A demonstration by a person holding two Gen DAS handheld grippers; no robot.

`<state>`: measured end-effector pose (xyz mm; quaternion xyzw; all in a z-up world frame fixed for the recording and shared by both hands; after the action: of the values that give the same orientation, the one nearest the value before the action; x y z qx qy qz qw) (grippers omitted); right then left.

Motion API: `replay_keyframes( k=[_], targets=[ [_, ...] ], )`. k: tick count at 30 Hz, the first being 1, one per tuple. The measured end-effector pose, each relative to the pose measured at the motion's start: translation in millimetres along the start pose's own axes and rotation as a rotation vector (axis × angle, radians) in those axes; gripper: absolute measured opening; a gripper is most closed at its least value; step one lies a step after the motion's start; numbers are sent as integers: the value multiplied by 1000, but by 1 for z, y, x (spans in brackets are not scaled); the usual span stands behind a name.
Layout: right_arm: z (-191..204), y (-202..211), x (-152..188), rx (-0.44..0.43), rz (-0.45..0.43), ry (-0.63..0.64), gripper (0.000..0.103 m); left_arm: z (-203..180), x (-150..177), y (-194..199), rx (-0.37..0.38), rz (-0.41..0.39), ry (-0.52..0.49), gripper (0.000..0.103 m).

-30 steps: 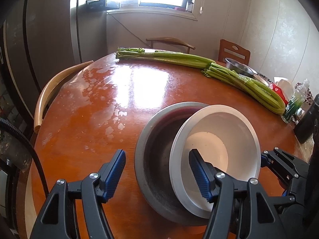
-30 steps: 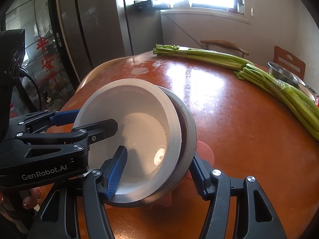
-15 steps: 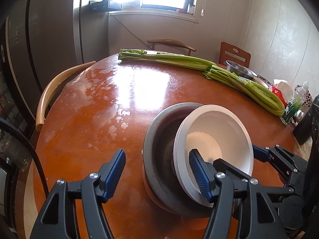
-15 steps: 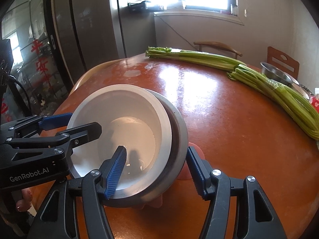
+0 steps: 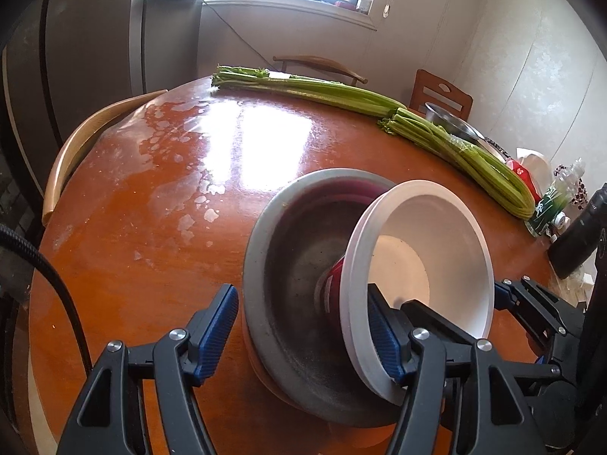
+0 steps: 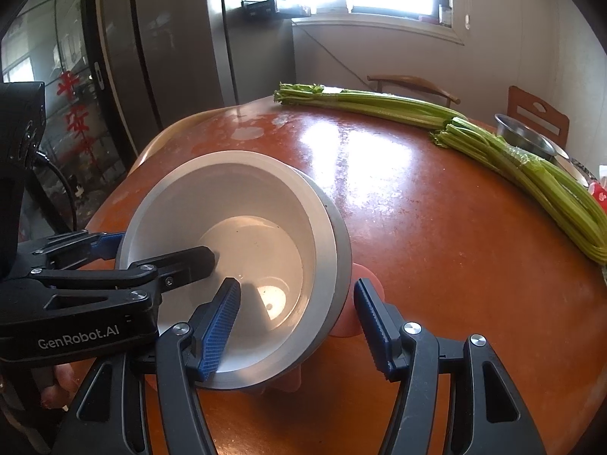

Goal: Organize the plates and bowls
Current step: 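Lower the steel bowl stack onto the steel tray and open the left tool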

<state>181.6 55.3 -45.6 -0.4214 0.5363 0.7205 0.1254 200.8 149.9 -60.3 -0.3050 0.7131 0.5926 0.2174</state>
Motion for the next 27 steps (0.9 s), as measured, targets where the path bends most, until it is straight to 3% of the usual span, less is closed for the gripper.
replay_keyframes(
  k=[12,27],
  targets=[
    [-17,6,4,6,2,-8,64,-29,-5,-9,-12,-4,-56,68],
    [-53,21,14,59,-3,-44,64,-72,-6,-22,34,8,-94,68]
  ],
)
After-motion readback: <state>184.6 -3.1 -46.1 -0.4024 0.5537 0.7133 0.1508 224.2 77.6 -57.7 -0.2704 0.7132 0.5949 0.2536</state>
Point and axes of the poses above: each gripper's, at about its wrist camera, not at the fingertips, and y roughly against the way its jaws point, z to its left, x to its underside, the point moved 4 cm from there along -y, roughly the way its jaws point, and after that the axes turned 5 degrees about -z, right-handed, at the moved point
